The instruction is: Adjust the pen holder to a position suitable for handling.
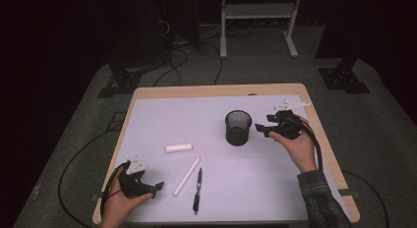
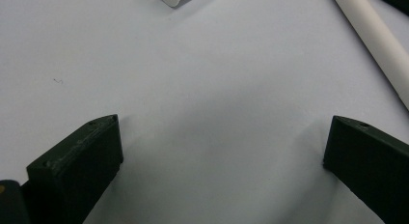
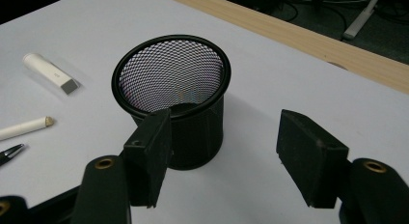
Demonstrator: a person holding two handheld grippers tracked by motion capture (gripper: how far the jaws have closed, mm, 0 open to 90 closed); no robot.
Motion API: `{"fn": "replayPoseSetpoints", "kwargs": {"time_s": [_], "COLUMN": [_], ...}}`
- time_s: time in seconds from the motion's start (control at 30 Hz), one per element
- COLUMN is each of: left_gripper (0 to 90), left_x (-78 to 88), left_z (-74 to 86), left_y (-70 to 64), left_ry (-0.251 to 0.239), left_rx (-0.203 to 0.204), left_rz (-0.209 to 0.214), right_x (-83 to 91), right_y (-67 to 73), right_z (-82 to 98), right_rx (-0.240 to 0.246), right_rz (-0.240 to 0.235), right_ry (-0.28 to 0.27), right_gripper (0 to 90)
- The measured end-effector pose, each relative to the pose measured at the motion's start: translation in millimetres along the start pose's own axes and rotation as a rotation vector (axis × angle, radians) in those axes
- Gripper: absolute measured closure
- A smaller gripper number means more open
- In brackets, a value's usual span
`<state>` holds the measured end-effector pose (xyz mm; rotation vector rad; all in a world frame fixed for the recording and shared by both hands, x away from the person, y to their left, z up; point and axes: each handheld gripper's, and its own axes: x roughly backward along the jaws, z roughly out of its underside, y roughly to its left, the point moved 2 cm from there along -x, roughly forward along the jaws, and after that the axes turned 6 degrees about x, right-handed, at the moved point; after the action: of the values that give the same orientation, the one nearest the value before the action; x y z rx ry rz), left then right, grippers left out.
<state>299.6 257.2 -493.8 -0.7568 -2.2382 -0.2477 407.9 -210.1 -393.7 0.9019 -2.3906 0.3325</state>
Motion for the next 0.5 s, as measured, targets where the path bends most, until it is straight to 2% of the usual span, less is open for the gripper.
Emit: {"fn": "replayPoseSetpoints", "kwargs": {"time_s": [0.5], "left_gripper": [0.0], "left_x": [-0.2], "left_z": [0.1], "left_y": [-0.2], "left_ry": [-0.003], "left_rx": [0.002], "left_rz": [0.001], "right_x": [-15.5], "right_y": [-2.2], "right_z": [-18.3], "right_rx": [-0.004], "right_rz": [-0.004], "right_ry": [0.020], "right_gripper": [35.9]}}
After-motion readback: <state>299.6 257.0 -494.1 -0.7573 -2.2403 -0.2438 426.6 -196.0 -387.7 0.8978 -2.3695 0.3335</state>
